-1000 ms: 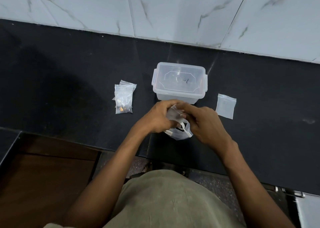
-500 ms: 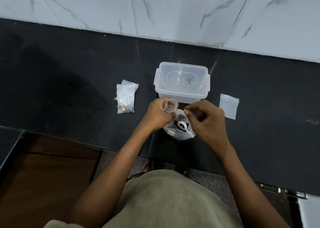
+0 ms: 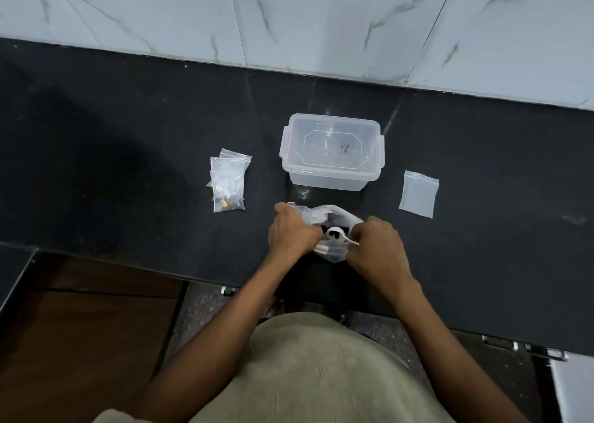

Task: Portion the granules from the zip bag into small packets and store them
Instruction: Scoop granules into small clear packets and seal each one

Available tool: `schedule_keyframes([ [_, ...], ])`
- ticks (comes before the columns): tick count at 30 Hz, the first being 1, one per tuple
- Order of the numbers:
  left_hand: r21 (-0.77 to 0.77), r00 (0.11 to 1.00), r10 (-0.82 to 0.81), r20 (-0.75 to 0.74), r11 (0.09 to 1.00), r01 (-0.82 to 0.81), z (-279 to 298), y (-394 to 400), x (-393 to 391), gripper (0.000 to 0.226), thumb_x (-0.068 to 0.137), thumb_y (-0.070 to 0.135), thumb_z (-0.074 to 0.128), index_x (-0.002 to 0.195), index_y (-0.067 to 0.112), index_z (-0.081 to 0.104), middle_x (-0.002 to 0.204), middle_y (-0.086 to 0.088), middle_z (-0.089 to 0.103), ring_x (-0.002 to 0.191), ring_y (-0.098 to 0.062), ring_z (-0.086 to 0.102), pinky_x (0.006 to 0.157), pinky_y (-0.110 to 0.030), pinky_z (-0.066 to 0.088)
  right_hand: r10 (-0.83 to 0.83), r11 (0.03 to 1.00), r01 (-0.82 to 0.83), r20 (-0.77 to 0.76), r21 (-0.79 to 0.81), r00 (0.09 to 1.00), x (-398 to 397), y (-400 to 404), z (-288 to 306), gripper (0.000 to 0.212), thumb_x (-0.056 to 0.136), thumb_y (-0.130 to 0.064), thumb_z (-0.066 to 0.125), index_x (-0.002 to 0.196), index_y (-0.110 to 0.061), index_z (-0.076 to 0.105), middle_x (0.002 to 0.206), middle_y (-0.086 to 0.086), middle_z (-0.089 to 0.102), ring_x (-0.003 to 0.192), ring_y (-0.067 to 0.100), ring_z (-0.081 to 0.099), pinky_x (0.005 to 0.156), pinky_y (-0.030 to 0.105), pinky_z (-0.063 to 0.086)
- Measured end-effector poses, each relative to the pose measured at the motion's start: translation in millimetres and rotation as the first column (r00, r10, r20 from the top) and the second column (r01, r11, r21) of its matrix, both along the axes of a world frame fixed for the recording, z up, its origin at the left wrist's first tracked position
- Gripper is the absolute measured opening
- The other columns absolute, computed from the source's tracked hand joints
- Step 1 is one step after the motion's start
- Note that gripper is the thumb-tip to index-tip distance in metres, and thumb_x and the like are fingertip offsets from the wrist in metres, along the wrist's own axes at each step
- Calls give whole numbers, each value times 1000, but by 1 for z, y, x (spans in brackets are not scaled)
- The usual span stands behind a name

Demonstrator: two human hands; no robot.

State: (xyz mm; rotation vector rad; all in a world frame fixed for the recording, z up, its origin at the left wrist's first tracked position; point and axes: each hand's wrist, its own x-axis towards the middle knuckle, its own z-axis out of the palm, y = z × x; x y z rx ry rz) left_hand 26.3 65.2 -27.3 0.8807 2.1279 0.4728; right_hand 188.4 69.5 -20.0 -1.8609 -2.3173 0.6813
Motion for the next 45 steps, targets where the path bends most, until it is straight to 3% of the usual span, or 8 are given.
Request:
schedule_keyframes([
  [4,57,998,9,61,998,-13,-3,0,-2,59,74,11,77,118,10,38,110,-8,58,108,-32,62,82,-36,52,-21,1000,23,-164,13,986,7,4,-5,8,81,-10,74,84,-6,80,83,7,63,77,25,62,71,41,56],
  [7,141,991,-2,133,990,-17,-5,1,-3,52,73,6,72,114,13,41,107,-4,57,101,-27,62,78,-35,53,24,989,12,-239,148,971,9,4,-3,4,79,-6,78,81,-9,80,77,4,56,68,22,57,61,37,51],
  [14,289,951,-41,307,956,-52,-12,4,0,47,78,5,76,115,18,52,98,6,59,87,-10,60,69,-20,48,208,955,-159,-182,250,961,4,4,-6,7,74,1,74,70,-5,74,70,1,45,52,26,48,45,34,42],
  [22,355,924,89,371,906,-230,-12,6,-5,46,62,0,73,94,29,56,95,-2,71,87,-18,69,80,-41,62,222,962,-207,-69,176,973,10,-3,-23,5,77,-3,73,72,-4,72,75,5,52,56,26,52,50,44,51],
  [27,365,909,41,415,908,-208,-10,3,-3,47,71,-16,64,97,23,58,90,0,75,90,-18,72,77,-34,63,187,963,-161,-104,217,977,10,-5,-27,3,78,-3,74,74,-3,73,74,4,52,55,22,50,48,44,51],
  [32,397,865,-74,496,905,-150,-5,7,-6,38,73,-14,71,95,16,61,105,-13,74,94,-22,69,72,-27,58,261,906,-166,-205,389,943,13,-10,-28,7,79,2,75,75,-1,70,75,7,51,52,22,46,41,35,43],
  [37,470,798,-188,572,873,-130,-3,5,-7,36,69,-17,66,94,9,62,92,-5,71,88,-18,68,76,-30,58,312,878,-217,-167,427,935,14,-11,-34,12,80,3,76,73,-2,68,76,8,53,50,22,47,42,30,41],
  [45,431,822,58,567,829,-356,-1,9,-5,36,63,9,68,95,19,57,89,-4,65,79,-20,65,73,-35,59,328,887,-279,-76,367,942,20,-9,-34,13,70,4,78,67,-5,69,74,5,53,50,25,48,38,39,45],
])
